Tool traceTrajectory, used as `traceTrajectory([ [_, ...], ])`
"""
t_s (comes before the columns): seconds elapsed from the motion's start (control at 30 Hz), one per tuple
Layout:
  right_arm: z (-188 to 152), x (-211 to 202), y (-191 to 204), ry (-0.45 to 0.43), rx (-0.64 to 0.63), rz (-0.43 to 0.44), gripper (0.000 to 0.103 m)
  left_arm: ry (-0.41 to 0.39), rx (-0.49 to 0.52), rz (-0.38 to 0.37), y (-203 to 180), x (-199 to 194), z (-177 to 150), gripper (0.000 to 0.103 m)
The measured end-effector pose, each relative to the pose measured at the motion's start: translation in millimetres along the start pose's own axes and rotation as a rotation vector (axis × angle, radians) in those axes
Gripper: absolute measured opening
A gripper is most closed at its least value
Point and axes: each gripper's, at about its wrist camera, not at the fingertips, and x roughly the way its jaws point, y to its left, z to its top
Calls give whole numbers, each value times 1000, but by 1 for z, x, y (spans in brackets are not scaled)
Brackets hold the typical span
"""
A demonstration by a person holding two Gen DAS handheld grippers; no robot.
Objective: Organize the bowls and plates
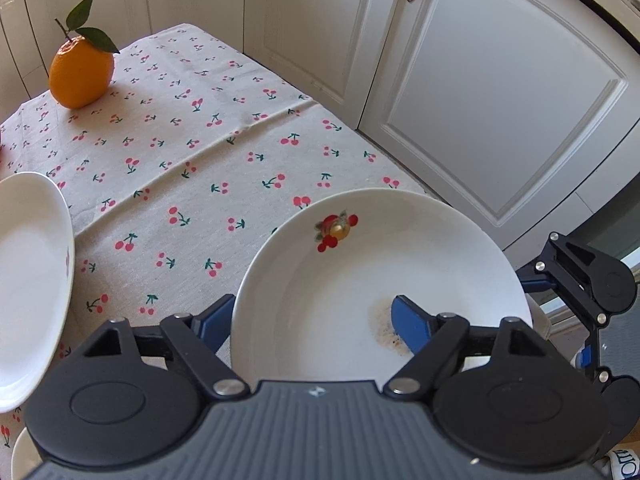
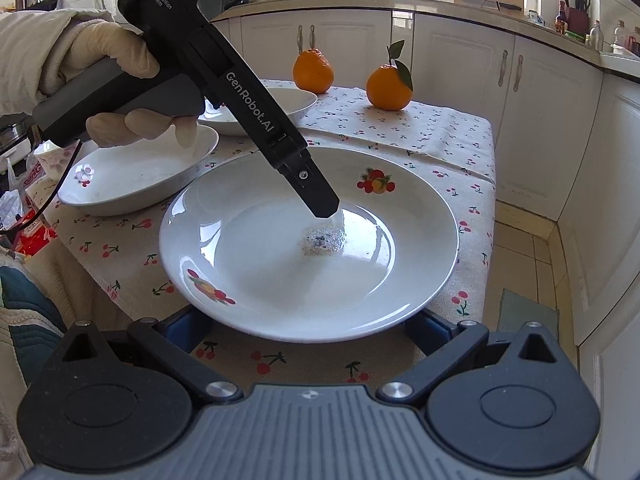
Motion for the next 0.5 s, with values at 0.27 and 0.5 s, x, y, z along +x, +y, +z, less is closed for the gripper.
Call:
traceTrajectory([
  [0.27, 3, 1, 0, 16, -13, 3, 103, 9, -1, -14, 1, 3, 2, 80],
  [0.5, 8, 4, 0, 40, -9, 10, 103, 1, -16, -12, 5, 0, 4, 79],
])
